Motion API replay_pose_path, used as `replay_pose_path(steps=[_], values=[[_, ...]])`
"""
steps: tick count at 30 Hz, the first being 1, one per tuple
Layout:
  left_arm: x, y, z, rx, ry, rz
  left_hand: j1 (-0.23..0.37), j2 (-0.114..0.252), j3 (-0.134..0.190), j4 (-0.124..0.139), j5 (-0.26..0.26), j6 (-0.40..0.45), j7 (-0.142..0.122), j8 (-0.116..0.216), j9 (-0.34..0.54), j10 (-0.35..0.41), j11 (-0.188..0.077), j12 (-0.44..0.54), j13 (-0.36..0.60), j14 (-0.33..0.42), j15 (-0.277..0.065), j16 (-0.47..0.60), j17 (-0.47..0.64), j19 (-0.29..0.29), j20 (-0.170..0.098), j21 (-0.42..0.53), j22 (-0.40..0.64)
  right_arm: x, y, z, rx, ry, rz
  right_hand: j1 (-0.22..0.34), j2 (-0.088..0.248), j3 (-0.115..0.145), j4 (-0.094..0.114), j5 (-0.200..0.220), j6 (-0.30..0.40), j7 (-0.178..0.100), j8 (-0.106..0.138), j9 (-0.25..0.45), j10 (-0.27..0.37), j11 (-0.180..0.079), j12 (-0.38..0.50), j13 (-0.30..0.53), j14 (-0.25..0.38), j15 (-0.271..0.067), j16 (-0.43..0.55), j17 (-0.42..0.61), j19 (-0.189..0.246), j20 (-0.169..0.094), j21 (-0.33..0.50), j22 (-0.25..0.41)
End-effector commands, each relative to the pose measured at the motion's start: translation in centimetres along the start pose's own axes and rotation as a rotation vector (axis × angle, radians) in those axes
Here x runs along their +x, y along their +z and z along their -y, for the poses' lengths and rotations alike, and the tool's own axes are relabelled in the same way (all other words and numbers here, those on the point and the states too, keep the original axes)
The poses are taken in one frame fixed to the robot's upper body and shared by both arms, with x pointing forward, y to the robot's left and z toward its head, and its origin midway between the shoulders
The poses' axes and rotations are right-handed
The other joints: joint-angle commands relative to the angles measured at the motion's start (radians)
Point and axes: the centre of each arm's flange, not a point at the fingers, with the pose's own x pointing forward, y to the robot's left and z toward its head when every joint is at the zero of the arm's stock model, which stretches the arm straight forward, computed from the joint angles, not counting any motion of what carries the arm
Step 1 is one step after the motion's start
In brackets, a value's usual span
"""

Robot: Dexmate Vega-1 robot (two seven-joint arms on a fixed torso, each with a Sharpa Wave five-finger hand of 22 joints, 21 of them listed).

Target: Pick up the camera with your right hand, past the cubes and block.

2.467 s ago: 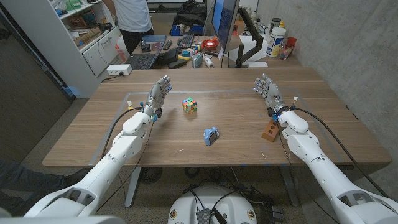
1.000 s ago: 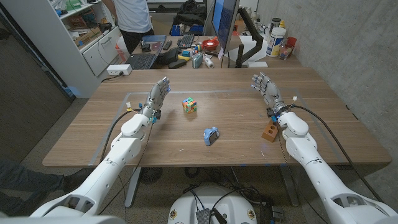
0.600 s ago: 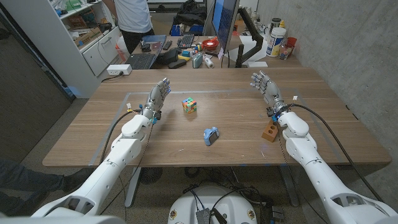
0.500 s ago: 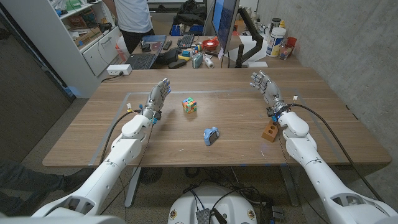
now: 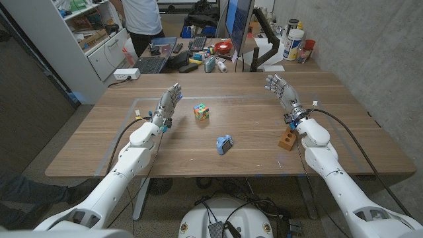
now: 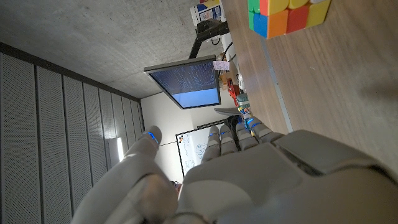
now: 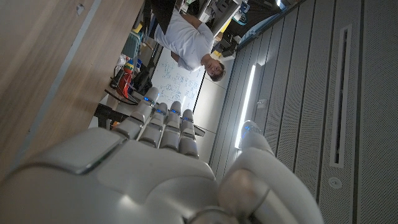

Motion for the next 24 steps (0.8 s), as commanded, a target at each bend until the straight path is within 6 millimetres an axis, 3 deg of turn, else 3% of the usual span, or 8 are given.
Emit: replay_pose_path(steps=[1, 24], values=[[0.3, -0.2, 0.0, -0.013, -0.013, -0.010, 0.006, 0.003, -0.004, 0.000, 0.008, 0.000, 0.003, 0.005, 0.004, -0.001, 0.006, 0.003, 0.003, -0.009, 0.000, 0.003, 0.005, 0.002, 0.007, -0.004, 0.001, -0.2, 0.9, -0.6, -0.033, 0.025, 0.038, 0.017, -0.003, 0.004, -0.009, 0.007, 0.004, -0.011, 0.007, 0.003, 0.014, 0.000, -0.002, 0.003, 0.012, -0.001, 0.001, 0.003, 0.007, -0.020, -0.005, 0.003], [0.6, 0.6, 0.1, 0.003, -0.020, -0.008, 0.007, 0.004, -0.009, -0.001, 0.008, 0.001, 0.003, 0.005, 0.004, -0.001, 0.006, 0.003, 0.003, -0.009, 0.001, 0.002, 0.005, 0.004, 0.007, -0.013, 0.002, -0.3, 2.6, -1.8, -0.107, 0.080, 0.091, 0.067, -0.005, 0.018, -0.037, 0.011, 0.019, -0.018, 0.010, 0.003, 0.024, 0.001, -0.003, 0.004, 0.021, -0.002, -0.004, 0.003, 0.011, -0.014, -0.029, 0.003]])
